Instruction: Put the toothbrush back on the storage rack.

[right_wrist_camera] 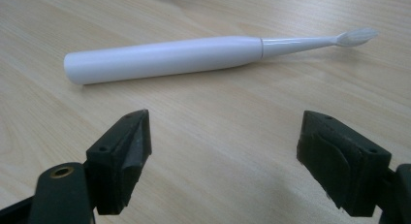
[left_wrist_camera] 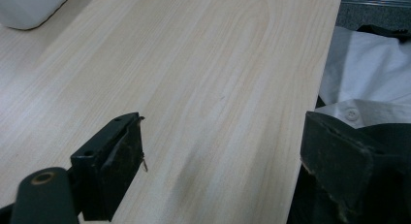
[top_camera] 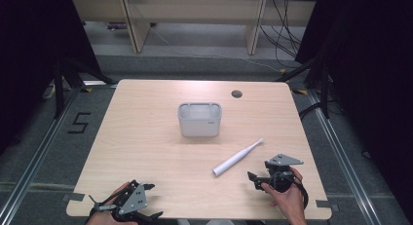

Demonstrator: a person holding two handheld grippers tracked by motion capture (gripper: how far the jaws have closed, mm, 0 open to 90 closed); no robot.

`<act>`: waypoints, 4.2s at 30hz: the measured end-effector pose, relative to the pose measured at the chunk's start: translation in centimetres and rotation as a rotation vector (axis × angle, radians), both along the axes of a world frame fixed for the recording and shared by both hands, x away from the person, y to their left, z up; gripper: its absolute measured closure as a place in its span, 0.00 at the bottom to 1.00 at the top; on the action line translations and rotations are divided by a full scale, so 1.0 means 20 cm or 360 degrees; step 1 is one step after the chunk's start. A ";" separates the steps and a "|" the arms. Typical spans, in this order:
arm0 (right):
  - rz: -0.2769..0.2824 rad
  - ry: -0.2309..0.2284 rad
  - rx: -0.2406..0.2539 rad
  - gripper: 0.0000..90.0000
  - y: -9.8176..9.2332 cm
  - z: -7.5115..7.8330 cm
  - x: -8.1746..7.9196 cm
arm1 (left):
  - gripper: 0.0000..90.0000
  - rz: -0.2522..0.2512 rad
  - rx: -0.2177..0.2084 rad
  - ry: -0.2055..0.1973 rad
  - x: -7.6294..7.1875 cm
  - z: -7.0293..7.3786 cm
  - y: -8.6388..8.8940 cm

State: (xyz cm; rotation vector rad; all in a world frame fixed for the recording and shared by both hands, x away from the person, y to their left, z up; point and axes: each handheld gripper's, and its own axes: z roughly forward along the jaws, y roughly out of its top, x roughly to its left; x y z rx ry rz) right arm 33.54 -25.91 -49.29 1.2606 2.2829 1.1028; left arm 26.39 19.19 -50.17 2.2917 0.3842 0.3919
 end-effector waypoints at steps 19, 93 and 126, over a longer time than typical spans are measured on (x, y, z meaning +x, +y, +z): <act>-0.0025 -0.0092 -0.0004 0.24 0.07 0.04 0.01 | 0.16 0.0006 0.0020 -0.0013 0.00 0.00 0.00; 0.0403 -0.0034 -0.0100 0.98 0.56 -0.03 0.18 | 0.16 0.0004 0.0017 -0.0018 0.00 0.00 0.01; 0.0369 0.0086 -0.0090 0.97 0.36 -0.01 0.04 | 0.17 0.0007 0.0014 -0.0006 0.00 0.01 0.01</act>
